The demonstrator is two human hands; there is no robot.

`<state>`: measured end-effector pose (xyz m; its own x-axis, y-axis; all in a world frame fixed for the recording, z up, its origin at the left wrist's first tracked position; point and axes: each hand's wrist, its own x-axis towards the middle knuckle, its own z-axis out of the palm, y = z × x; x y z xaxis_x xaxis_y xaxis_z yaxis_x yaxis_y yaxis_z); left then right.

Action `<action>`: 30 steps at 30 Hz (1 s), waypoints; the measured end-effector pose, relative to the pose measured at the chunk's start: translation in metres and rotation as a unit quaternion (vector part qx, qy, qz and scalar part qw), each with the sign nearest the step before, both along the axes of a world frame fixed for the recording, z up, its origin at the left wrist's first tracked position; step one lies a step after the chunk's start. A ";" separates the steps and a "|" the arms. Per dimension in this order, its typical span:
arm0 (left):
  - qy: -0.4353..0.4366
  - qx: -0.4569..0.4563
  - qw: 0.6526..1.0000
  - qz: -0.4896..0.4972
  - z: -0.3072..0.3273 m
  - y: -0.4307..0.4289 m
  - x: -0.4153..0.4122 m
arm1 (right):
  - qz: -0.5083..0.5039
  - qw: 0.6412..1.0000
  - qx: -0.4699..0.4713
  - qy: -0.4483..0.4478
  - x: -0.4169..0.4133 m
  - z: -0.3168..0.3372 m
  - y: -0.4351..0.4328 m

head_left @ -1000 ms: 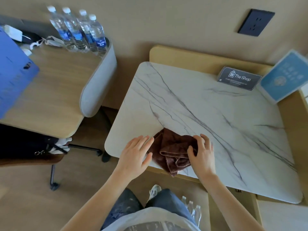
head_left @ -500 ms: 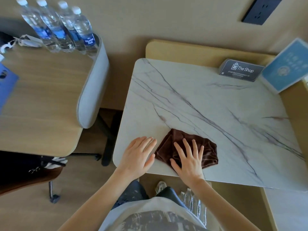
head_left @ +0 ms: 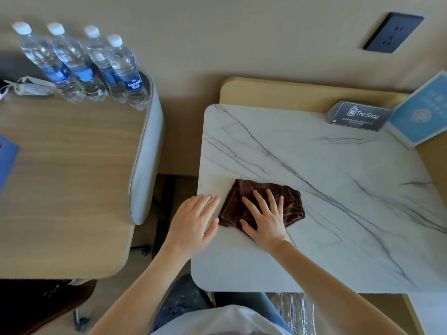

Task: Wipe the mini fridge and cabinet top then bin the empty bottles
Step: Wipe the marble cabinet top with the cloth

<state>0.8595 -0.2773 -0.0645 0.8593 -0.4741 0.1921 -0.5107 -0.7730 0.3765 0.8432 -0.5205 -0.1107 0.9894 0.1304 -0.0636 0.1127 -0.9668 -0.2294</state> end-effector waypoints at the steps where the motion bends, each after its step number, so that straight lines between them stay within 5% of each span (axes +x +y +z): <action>1: 0.001 -0.006 1.000 0.006 0.001 0.001 0.008 | 0.005 1.000 -0.001 -0.002 0.011 -0.001 0.003; 20: 0.014 0.043 0.995 0.089 0.010 -0.039 0.139 | 0.090 0.996 -0.004 -0.018 0.249 -0.004 -0.014; 30: 0.016 0.071 0.991 0.115 0.009 -0.052 0.166 | 0.100 0.994 -0.001 -0.038 0.288 -0.008 -0.020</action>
<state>1.0254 -0.3297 -0.0554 0.9525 -0.2847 0.1083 -0.3038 -0.9137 0.2698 1.1313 -0.5408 -0.1191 0.9457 0.3249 0.0092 0.3195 -0.9239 -0.2106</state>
